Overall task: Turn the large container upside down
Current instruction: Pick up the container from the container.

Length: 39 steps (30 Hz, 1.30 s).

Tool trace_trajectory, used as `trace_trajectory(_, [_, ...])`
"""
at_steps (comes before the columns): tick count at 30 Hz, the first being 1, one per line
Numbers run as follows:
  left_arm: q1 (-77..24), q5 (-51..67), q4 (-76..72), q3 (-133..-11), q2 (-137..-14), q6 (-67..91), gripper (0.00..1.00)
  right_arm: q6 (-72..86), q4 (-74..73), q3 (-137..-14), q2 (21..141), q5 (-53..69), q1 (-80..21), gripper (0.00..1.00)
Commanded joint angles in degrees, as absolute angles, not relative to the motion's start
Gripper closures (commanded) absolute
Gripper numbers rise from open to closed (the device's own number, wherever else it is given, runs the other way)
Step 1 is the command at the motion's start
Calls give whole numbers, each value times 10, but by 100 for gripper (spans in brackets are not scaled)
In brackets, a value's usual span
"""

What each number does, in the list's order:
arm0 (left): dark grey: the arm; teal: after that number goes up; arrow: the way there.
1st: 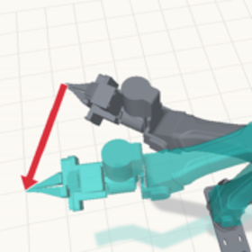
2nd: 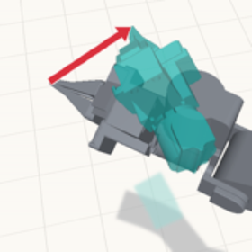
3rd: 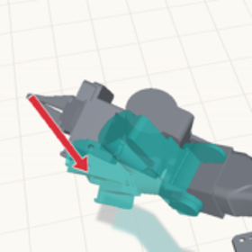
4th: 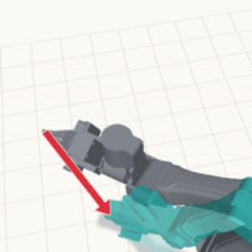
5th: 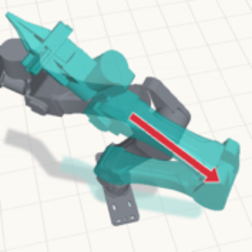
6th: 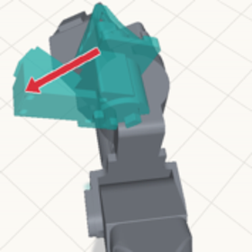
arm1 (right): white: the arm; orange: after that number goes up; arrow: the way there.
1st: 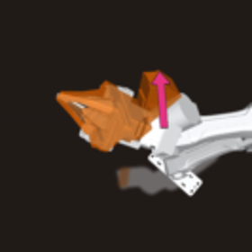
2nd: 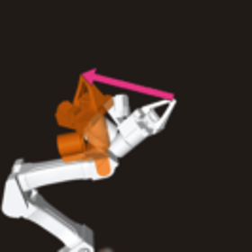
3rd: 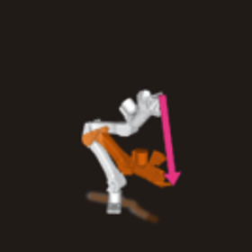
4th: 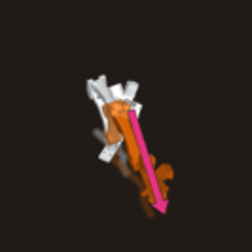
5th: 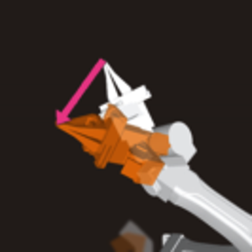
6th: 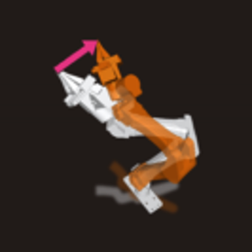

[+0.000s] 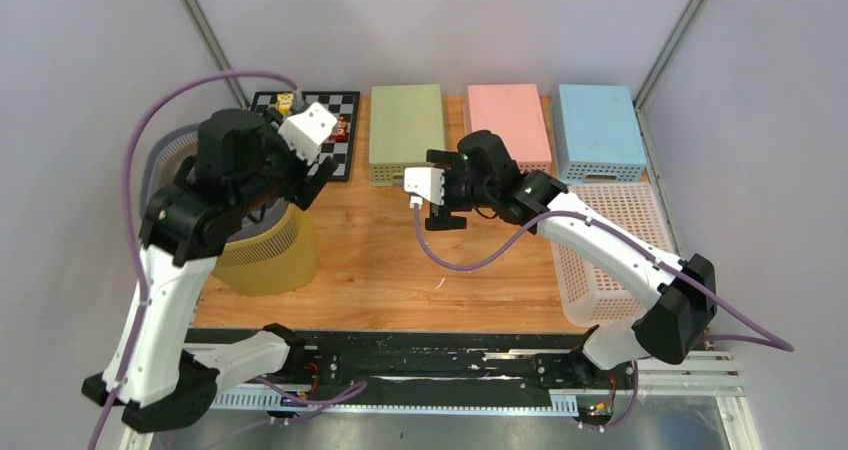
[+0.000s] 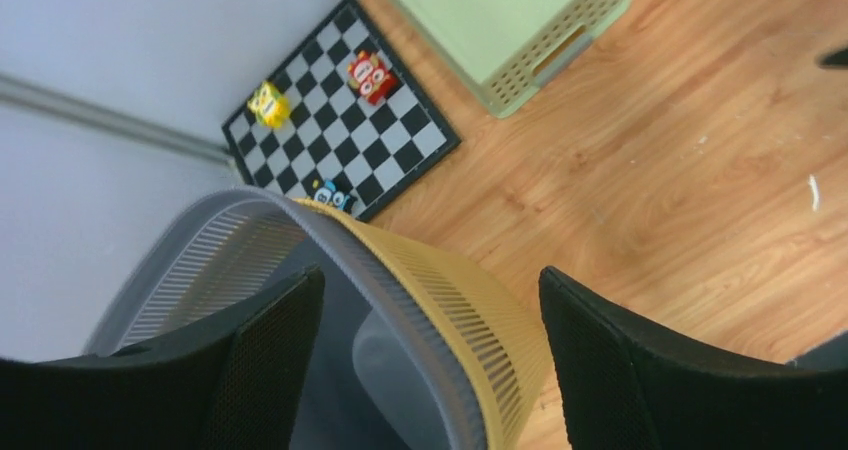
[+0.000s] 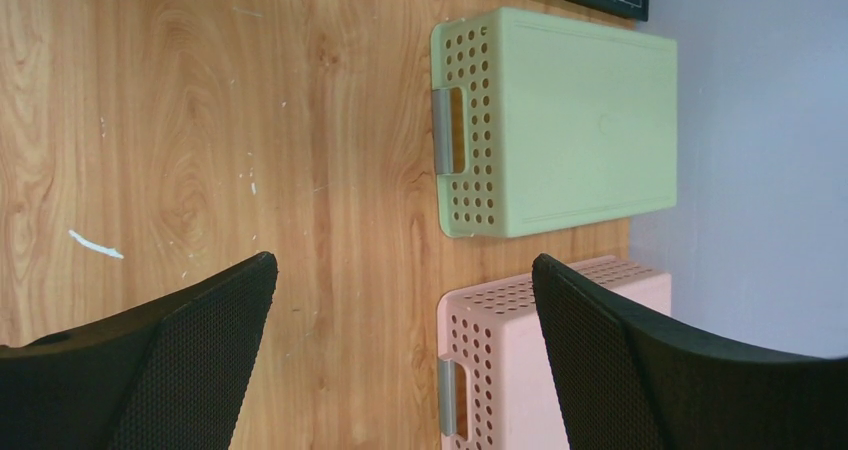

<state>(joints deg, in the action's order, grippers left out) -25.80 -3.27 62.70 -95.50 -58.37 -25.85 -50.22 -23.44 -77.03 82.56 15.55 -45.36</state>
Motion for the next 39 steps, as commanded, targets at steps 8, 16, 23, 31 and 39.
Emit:
trace_trajectory(8, [-153,-154,686,-1013,-710,-94,10,-486,-244,-711,789,158,-456,0])
trace_trajectory(16, [-90,-104,695,-987,-734,-73,52,-480,-230,-695,771,171,-455,0])
trace_trajectory(23, [-87,-89,712,-999,-728,-76,95,-482,-221,-686,766,170,-455,0])
trace_trajectory(31, [-87,-80,724,-1006,-697,-89,100,-483,-219,-686,757,179,-455,0])
trace_trajectory(39, [-87,-100,698,-1045,-641,-118,100,-481,-219,-691,745,187,-455,0])
